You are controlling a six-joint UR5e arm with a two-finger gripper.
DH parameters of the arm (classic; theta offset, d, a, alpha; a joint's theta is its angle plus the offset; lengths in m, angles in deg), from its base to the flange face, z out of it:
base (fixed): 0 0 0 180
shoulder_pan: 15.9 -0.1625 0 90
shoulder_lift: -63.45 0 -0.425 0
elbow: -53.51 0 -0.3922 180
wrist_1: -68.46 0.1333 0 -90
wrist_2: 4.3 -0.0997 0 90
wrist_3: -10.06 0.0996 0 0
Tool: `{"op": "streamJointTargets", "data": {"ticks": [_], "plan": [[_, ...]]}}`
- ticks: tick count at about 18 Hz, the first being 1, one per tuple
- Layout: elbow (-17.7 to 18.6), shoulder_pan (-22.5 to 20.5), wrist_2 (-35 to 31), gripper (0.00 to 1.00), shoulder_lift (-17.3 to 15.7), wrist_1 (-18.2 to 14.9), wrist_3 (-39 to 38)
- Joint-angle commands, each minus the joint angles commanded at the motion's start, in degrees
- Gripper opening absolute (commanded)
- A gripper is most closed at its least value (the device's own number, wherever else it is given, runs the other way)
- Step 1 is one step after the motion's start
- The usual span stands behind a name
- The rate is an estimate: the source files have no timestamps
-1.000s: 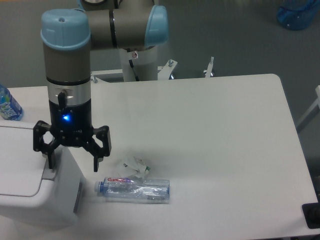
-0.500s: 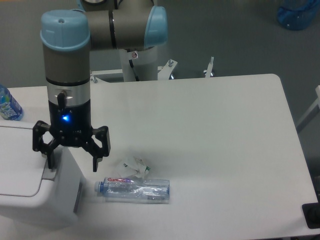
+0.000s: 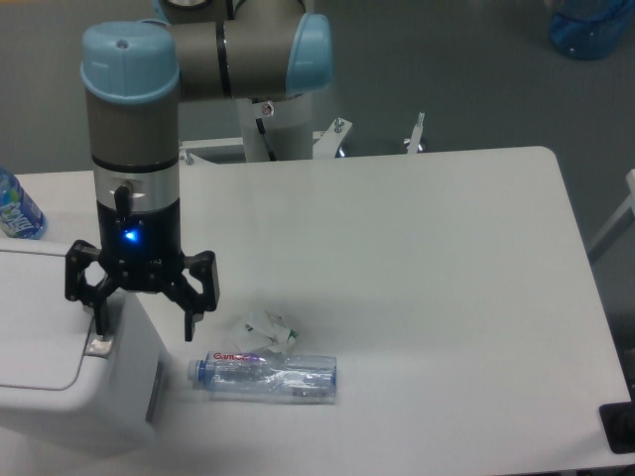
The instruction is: Open the trash can
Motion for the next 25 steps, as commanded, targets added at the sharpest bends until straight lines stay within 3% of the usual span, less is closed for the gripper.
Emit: {"op": "streamJointTargets", "data": {"ticks": [15, 20, 25], "plan": [[0.2, 0.0, 0.0, 1.00, -0.2, 0.1, 0.1], [-3.6, -1.0, -0.1, 1.00, -0.6, 0.1, 0.6], [-5.9, -6.1, 0.1, 1.00, -0.9, 0.0, 0.3]]}}
